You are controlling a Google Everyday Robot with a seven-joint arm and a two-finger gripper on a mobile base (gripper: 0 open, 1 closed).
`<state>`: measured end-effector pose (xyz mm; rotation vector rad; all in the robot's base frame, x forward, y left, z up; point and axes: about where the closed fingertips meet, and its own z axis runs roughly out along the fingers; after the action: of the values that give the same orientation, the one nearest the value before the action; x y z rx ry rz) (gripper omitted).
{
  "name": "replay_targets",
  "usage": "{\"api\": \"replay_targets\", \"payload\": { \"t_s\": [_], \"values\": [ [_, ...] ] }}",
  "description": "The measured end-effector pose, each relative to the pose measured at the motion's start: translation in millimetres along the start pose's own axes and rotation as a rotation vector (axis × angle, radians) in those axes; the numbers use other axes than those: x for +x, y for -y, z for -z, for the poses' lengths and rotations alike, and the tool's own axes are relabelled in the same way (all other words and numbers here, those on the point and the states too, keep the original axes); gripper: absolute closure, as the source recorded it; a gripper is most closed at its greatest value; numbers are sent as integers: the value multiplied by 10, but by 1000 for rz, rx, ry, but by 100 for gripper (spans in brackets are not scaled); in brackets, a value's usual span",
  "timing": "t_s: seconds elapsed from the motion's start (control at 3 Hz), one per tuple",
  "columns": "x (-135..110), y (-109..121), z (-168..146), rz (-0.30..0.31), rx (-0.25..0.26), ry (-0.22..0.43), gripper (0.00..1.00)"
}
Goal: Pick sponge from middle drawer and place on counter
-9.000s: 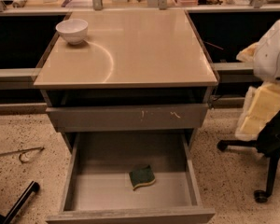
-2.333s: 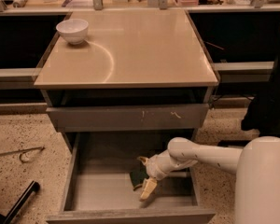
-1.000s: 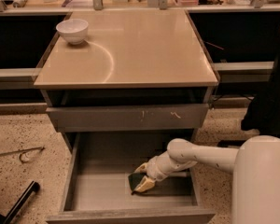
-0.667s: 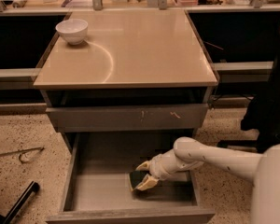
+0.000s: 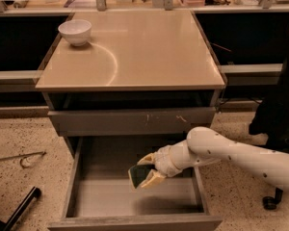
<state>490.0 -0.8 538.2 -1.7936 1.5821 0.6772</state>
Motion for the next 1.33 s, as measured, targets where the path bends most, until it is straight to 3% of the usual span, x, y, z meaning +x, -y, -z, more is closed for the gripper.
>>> {"api": "replay_targets", "payload": {
  "t_s": [0.33,0.67,1.0,1.33],
  "values": [
    [0,0,0,0,0,0,100],
    [-299,29,271,9,-14,21,100],
    [-977,102,862,64,11,33,100],
    [-1730,198,1452,191,98,21,100]
  ]
}}
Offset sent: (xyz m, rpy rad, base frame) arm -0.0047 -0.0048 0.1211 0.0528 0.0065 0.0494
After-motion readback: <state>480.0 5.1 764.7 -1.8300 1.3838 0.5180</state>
